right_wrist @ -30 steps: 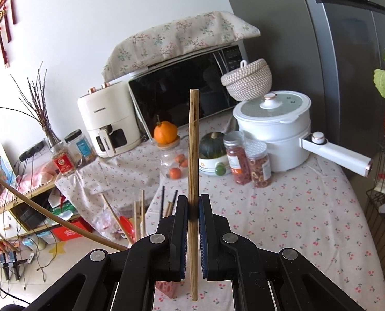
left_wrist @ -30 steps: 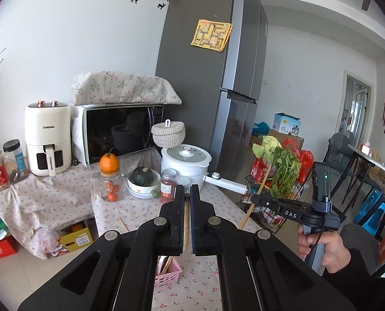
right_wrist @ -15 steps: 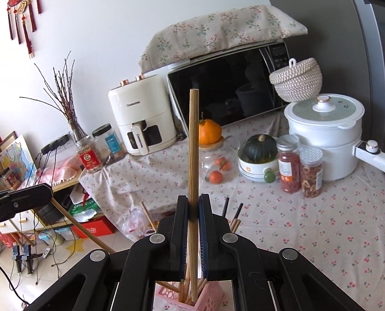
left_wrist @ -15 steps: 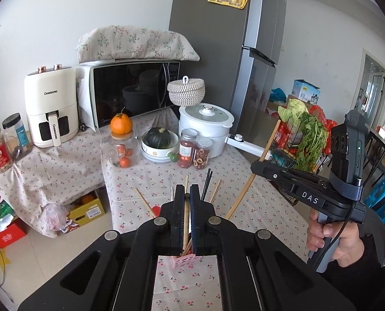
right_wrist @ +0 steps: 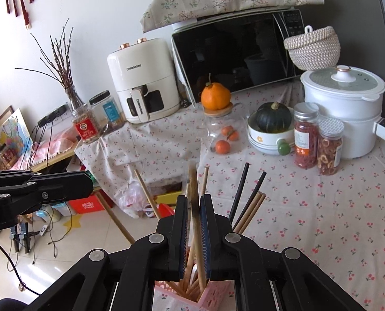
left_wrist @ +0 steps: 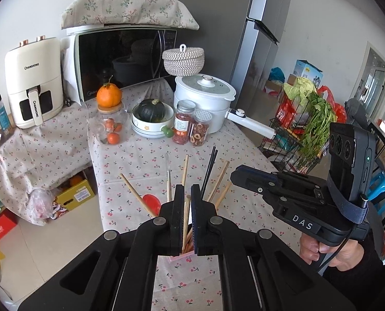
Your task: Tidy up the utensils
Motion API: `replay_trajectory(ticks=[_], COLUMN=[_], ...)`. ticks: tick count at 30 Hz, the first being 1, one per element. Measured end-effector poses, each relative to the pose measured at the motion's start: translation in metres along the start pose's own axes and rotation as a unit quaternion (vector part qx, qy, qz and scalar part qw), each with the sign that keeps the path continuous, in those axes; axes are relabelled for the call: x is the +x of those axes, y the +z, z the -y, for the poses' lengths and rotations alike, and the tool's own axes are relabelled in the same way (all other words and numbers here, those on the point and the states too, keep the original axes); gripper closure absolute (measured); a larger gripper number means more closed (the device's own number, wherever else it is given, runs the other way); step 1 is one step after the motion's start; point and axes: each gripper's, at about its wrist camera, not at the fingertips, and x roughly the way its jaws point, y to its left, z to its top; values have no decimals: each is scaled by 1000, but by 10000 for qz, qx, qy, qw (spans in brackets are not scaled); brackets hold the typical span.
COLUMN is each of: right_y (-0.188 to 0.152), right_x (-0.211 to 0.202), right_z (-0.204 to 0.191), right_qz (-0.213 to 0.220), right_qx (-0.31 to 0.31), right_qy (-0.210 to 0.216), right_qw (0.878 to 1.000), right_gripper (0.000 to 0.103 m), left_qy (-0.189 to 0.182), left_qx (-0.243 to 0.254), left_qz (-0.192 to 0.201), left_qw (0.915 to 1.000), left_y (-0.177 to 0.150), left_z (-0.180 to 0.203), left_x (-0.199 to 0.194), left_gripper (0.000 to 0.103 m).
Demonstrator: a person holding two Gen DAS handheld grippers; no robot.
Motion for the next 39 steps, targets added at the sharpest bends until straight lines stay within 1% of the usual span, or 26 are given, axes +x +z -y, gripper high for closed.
replay_trajectory(ticks=[1, 2, 3, 4, 5, 7, 9, 11, 12, 13, 14, 15, 17, 18, 19, 20, 22, 26, 28, 32, 35, 37, 39], right_y=[1, 2, 4, 5, 7, 8, 8, 7, 6, 5, 3, 2, -5, -8, -12, -16, -24, -37, -42, -54, -59, -60, -61], right_x=[-3, -8, -13, -19, -24, -35, -45, -56, -61, -66, -71, -75, -83, -87, -90, -94, -101, -107, -111, -119, -115, -112, -108], right_z=[2, 4, 6, 8, 8, 11, 13, 16, 17, 19, 19, 20, 21, 23, 23, 23, 21, 5, -4, -15, -15, -14, -12], right_qz=[42, 110, 187, 258, 313, 399, 437, 447, 459, 465, 444, 411, 378, 342, 282, 263, 267, 143, 168, 378, 369, 334, 331], right_qx=[47, 92, 131, 161, 175, 187, 219, 307, 354, 392, 401, 404, 453, 492, 528, 560, 571, 240, 84, -105, -200, -172, -151], right_qy=[33, 57, 74, 84, 89, 60, -37, -235, -346, -468, -608, -779, -1110, -1221, -1333, -1435, -1638, -2216, -2393, -2649, -2730, -2721, -2764], right_qw=[10000, 9999, 9997, 9995, 9993, 9990, 9988, 9983, 9977, 9971, 9964, 9953, 9921, 9907, 9893, 9877, 9845, 9747, 9708, 9635, 9611, 9615, 9604], right_gripper=[85, 77, 74, 72, 72, 70, 62, 45, 40, 32, 26, 23, 13, 9, 0, 0, 0, 0, 0, 0, 0, 0, 0], left_qy=[-18, -40, -51, -51, -37, -4, 42, 170, 228, 258, 257, 307, 426, 508, 587, 663, 818, 1105, 1274, 1598, 1797, 1877, 1875], left_qx=[-62, -135, -223, -306, -377, -503, -627, -704, -734, -755, -759, -773, -781, -774, -782, -811, -821, -888, -905, -889, -866, -831, -827], left_qz=[44, 103, 187, 275, 356, 467, 536, 597, 617, 613, 576, 492, 426, 418, 420, 414, 401, 495, 527, 594, 654, 671, 693], left_qw=[10000, 9998, 9996, 9991, 9986, 9976, 9966, 9956, 9951, 9949, 9951, 9953, 9951, 9948, 9943, 9936, 9925, 9887, 9863, 9813, 9777, 9764, 9763], left_y=[-1, -2, -3, -5, -7, -12, -20, -30, -35, -39, -44, -48, -56, -59, -62, -66, -71, -81, -86, -98, -104, -105, -106], left_z=[0, -1, -2, -3, -4, -5, -3, 1, 4, 7, 11, 16, 24, 28, 32, 35, 40, 48, 50, 51, 49, 48, 48], left_x=[-1, -2, -3, -5, -7, -10, -12, -15, -16, -16, -16, -15, -16, -17, -18, -20, -23, -33, -36, -33, -28, -26, -24], left_gripper=[88, 74, 67, 56, 51, 48, 39, 24, 22, 19, 16, 14, 6, 5, 2, 0, 0, 0, 0, 0, 0, 0, 0])
